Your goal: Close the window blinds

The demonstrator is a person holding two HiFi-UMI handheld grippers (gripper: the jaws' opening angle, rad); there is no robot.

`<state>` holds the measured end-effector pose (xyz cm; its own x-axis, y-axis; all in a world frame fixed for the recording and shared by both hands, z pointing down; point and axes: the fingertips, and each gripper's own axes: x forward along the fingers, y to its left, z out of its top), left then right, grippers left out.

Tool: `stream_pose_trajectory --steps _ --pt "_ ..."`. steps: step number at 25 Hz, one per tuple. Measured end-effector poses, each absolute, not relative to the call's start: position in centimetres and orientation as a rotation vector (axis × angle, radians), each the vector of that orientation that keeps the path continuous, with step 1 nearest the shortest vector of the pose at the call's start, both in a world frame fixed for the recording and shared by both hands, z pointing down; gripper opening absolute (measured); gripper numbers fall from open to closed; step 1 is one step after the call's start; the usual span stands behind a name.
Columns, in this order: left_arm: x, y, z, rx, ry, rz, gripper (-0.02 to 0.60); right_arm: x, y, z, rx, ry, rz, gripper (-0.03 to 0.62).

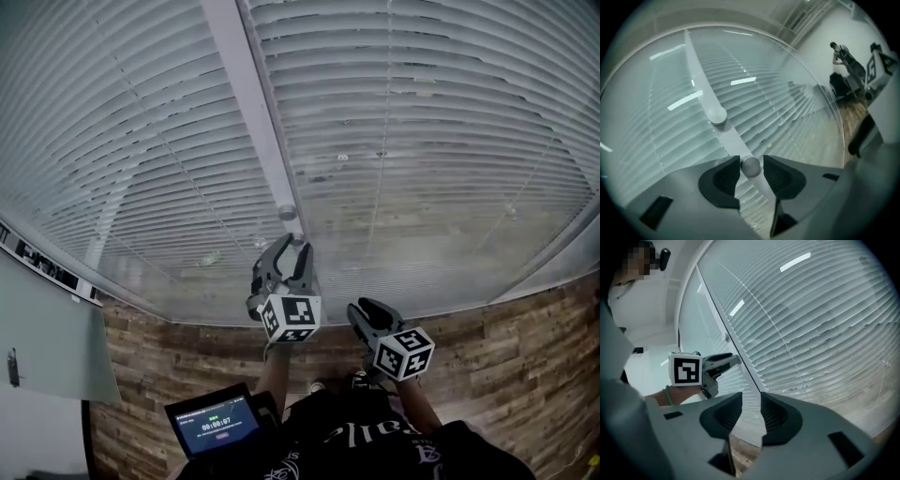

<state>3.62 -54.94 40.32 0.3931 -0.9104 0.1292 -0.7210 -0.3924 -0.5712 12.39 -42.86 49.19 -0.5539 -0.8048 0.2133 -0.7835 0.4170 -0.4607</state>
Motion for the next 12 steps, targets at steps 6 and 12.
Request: stream_pose_trajectory --steps 6,12 --pt "2.4 -55.2 40.1 -2.636 1.714 0.042 0.124 13.2 -42.8 49.0 -1.479 2.597 -0.805 0.133" --pt "1.5 -55.5 40.8 -3.107 1.899 1.847 0.124 14.8 -42.3 49.4 -1.497 2.582 -0.814 0.133"
